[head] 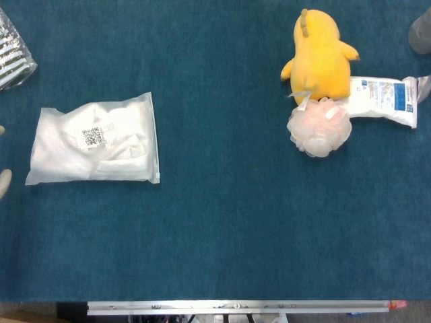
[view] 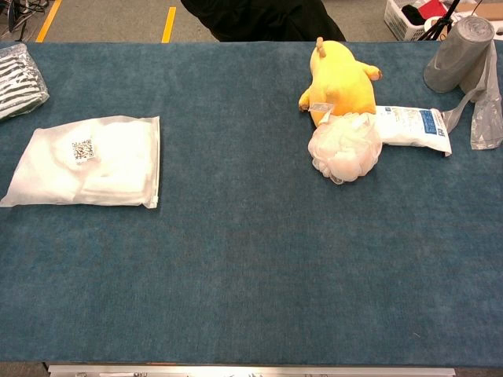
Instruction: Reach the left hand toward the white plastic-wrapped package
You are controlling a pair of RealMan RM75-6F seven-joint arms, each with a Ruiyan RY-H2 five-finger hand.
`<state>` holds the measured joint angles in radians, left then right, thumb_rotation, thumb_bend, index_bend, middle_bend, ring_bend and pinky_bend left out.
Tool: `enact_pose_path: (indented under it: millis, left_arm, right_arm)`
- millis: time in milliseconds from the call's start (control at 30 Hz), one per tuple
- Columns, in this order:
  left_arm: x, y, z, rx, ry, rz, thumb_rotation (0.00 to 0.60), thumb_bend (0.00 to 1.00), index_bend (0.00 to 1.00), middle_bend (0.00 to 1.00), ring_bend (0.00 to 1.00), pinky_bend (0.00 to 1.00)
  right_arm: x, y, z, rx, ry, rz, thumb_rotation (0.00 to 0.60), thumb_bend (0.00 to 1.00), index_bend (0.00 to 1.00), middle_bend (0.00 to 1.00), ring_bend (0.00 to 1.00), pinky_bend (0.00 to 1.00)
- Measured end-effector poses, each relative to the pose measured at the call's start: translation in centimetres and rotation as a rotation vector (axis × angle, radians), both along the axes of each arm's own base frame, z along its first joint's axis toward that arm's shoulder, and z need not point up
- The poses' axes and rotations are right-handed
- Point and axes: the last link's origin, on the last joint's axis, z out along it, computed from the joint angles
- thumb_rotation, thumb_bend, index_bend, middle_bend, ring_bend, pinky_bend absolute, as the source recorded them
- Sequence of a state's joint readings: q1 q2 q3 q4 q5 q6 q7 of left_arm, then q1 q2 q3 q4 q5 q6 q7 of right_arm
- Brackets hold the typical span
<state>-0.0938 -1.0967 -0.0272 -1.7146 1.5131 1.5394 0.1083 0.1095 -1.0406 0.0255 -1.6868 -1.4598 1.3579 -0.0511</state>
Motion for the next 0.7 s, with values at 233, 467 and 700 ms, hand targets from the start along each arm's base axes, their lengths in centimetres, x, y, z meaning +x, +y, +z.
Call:
enact_pose_path:
  millis: [233, 467, 700]
  left_arm:
    - [0.2, 0.0, 0.1, 0.003, -0.004, -0.011, 0.600, 0.28, 0.27, 0.08, 0.00, 0.00]
    - [0.5, 0.2, 0.0, -0.004, -0.029, -0.030, 0.600, 0.28, 0.45, 0.11, 0.00, 0.00]
    - [1.2, 0.6, -1.1, -0.029, -0.057, -0.095, 0.600, 0.31, 0.66, 0.16, 0.01, 0.00]
  right_arm:
    - [0.0, 0.0, 0.0, 0.000, -0.001, 0.004, 0.600, 0.16, 0.10, 0.12, 0.01, 0.02]
    - [0.0, 0.2, 0.2, -0.006, -0.003, 0.006, 0.600, 0.16, 0.10, 0.12, 0.01, 0.02]
    - [0.1, 0.2, 0.3, -0.009, -0.010, 0.009, 0.600, 0.16, 0.10, 0.12, 0.00, 0.02]
